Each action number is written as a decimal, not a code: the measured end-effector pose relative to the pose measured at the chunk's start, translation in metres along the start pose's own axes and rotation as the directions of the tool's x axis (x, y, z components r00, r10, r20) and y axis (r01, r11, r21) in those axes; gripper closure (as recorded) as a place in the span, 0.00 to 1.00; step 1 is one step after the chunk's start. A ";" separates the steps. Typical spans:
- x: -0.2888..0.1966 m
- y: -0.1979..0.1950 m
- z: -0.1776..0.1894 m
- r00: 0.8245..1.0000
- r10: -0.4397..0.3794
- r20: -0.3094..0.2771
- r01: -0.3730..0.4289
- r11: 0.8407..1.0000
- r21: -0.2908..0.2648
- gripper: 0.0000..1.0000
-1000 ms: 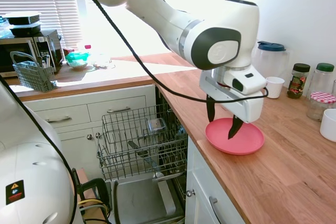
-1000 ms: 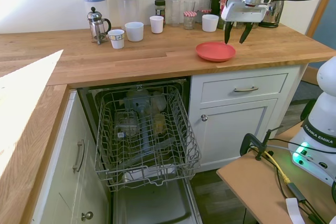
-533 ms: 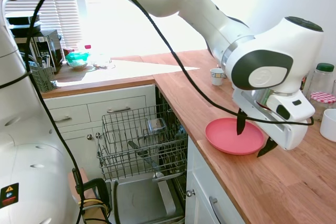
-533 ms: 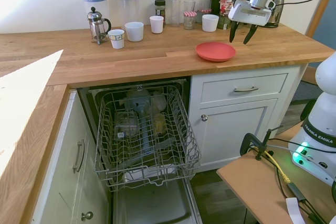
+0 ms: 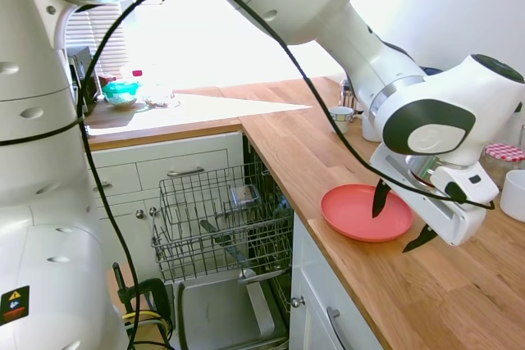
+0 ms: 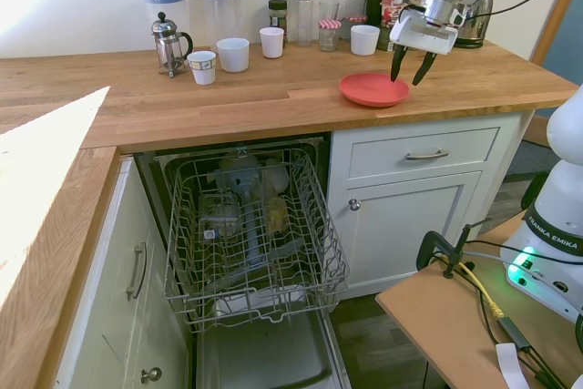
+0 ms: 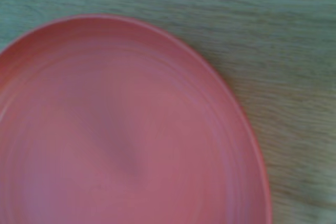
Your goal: Put the plate in the dishwasher
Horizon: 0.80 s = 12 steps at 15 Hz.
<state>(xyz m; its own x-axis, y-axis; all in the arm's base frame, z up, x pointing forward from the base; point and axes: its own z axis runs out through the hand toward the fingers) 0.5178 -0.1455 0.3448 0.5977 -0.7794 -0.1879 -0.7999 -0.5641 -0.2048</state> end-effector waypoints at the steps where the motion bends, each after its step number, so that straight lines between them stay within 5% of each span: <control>1: 0.002 -0.001 0.004 1.000 -0.007 0.011 0.007 1.000 0.000 0.00; 11: 0.008 -0.020 0.016 0.991 -0.072 0.110 0.069 0.997 0.029 0.00; 12: 0.004 -0.024 0.018 0.990 -0.082 0.111 0.079 0.996 0.029 1.00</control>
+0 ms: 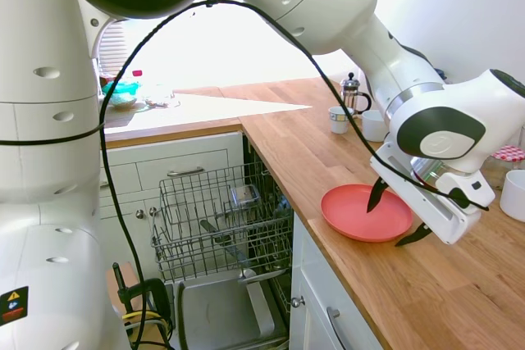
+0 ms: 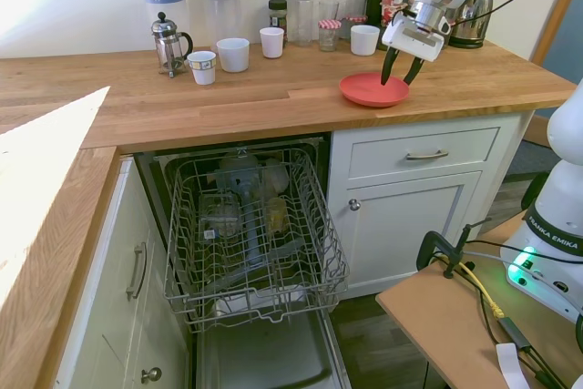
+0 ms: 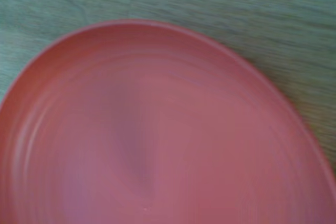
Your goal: Put the plate in the dishwasher
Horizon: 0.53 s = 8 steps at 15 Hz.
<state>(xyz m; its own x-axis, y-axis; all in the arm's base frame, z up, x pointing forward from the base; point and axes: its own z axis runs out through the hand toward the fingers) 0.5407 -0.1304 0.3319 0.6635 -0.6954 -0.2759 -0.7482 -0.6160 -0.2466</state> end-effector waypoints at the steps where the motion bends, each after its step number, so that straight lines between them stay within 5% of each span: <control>1: -0.003 -0.004 0.002 1.000 -0.009 0.002 0.009 1.000 -0.001 1.00; 8: -0.003 -0.005 0.004 1.000 -0.007 -0.009 0.007 1.000 0.000 1.00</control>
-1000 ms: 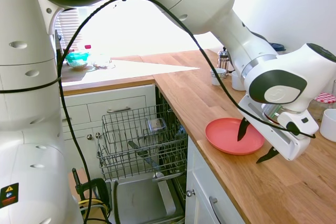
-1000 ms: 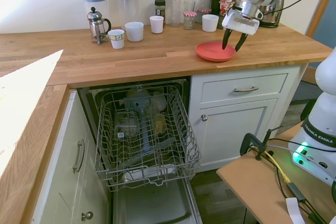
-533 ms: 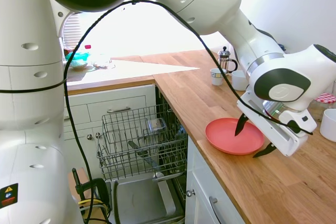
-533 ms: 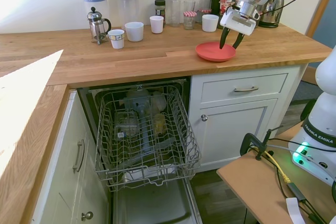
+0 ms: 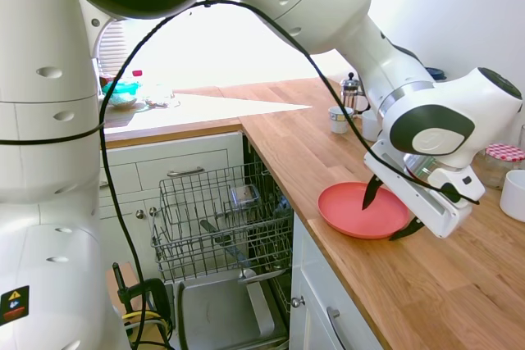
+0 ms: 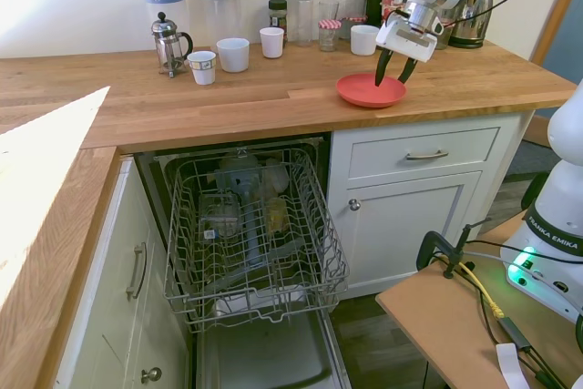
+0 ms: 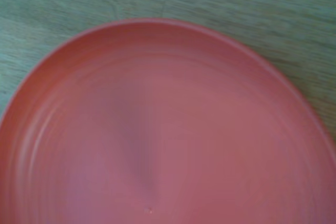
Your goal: Put the plate in the dishwasher
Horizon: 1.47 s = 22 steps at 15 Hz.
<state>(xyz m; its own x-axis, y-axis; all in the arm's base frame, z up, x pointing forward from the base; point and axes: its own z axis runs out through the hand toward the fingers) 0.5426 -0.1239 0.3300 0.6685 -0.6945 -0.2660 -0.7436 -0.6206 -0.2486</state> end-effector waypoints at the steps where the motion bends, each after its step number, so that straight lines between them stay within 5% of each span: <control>1: 0.001 0.001 0.000 1.000 0.003 -0.004 -0.003 1.000 0.001 1.00; 22: -0.005 0.007 0.011 0.998 0.057 -0.037 -0.055 0.997 0.058 1.00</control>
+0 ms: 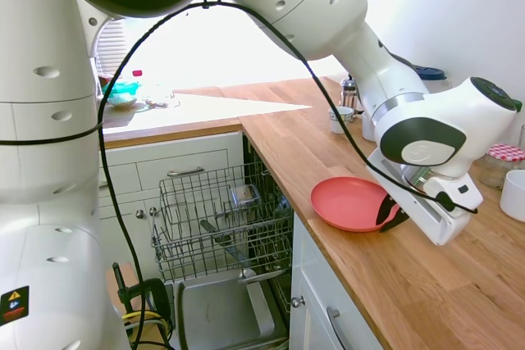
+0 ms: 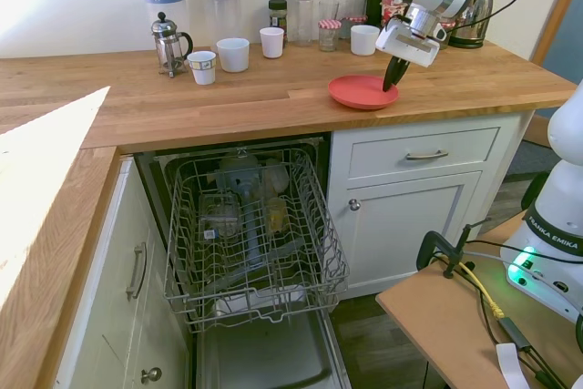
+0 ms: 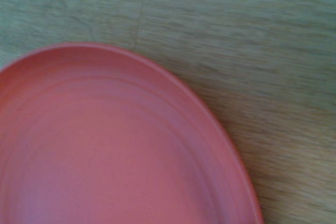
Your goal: Put the plate in the dishwasher
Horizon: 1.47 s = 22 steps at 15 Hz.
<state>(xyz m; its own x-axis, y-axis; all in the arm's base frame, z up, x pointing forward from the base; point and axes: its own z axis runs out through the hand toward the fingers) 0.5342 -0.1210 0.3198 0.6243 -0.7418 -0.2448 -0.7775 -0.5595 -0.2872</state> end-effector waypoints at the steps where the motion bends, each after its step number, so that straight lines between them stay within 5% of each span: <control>1: -0.004 0.000 0.001 1.000 -0.002 0.003 0.002 1.000 0.002 1.00; 11: -0.152 -0.095 0.001 0.988 -0.149 -0.049 0.149 0.989 -0.009 1.00; 15: -0.237 -0.133 0.025 0.963 -0.232 -0.135 0.225 0.972 -0.067 1.00; 19: -0.374 -0.145 0.045 0.893 -0.400 -0.206 0.380 0.916 -0.133 1.00; 22: -0.466 -0.131 0.079 0.792 -0.507 -0.339 0.486 0.861 -0.151 1.00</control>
<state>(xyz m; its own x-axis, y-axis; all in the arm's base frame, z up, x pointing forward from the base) 0.3511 0.3272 0.3983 0.8631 -0.4294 0.2657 -0.3770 -0.8981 -0.2265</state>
